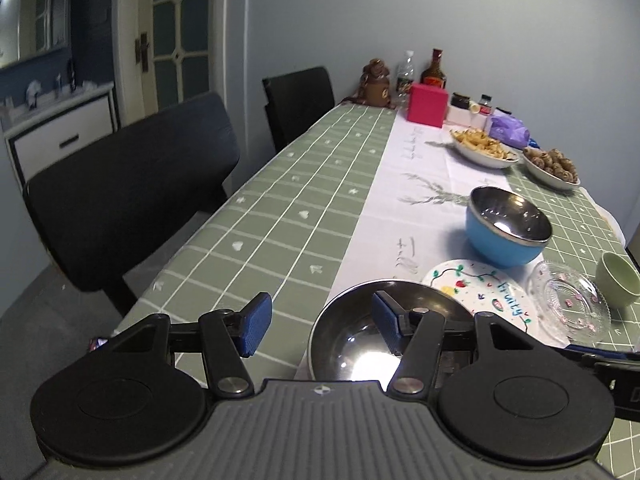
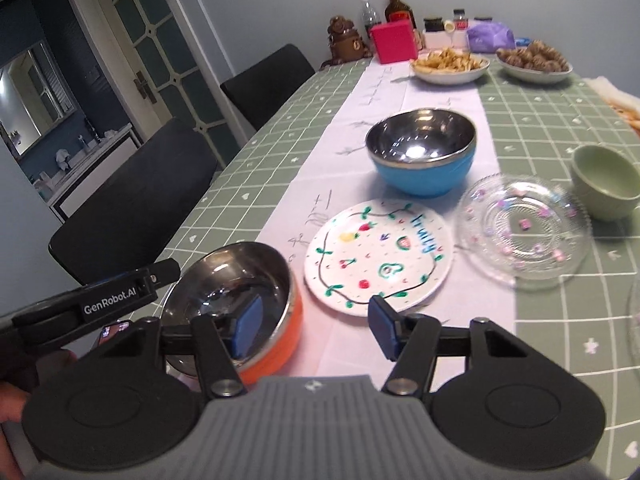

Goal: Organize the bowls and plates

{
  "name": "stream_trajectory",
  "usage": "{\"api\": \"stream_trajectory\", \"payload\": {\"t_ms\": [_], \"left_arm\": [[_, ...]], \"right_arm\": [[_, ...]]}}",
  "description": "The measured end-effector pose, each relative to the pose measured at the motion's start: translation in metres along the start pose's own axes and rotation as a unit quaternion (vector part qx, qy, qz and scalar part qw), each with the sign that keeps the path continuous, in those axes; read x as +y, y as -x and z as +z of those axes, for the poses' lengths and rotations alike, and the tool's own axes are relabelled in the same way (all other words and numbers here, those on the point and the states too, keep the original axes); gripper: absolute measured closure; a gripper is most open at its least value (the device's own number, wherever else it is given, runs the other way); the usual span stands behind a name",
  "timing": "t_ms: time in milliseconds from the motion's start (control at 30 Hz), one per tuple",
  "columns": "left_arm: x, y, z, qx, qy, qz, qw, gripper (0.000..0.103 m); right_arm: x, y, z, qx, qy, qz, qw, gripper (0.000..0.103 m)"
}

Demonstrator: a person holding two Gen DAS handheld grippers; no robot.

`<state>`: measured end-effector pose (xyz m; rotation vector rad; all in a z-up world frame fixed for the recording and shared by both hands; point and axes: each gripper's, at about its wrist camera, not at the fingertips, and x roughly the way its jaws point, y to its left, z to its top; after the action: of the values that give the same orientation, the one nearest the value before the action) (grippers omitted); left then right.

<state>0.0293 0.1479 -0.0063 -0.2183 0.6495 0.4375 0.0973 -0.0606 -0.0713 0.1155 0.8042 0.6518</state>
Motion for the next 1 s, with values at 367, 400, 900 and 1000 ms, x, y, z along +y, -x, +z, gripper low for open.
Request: {"api": "stream_trajectory", "payload": {"t_ms": [367, 400, 900, 1000], "left_arm": [[0.023, -0.033, -0.006, 0.064, 0.068, -0.008, 0.9956, 0.029], [0.023, -0.035, -0.008, 0.071, 0.068, -0.009, 0.9951, 0.029], [0.017, -0.04, -0.015, 0.117, 0.063, -0.027, 0.9908, 0.095], [0.013, -0.036, -0.015, 0.11, 0.056, -0.027, 0.992, 0.095]], "right_arm": [[0.003, -0.038, 0.007, 0.051, -0.032, -0.001, 0.998, 0.062], [0.003, -0.042, 0.007, 0.055, -0.034, -0.003, 0.998, 0.063], [0.005, -0.053, 0.004, 0.07, -0.044, 0.017, 0.996, 0.089], [0.004, -0.051, 0.004, 0.072, -0.046, 0.014, 0.996, 0.09]]}}
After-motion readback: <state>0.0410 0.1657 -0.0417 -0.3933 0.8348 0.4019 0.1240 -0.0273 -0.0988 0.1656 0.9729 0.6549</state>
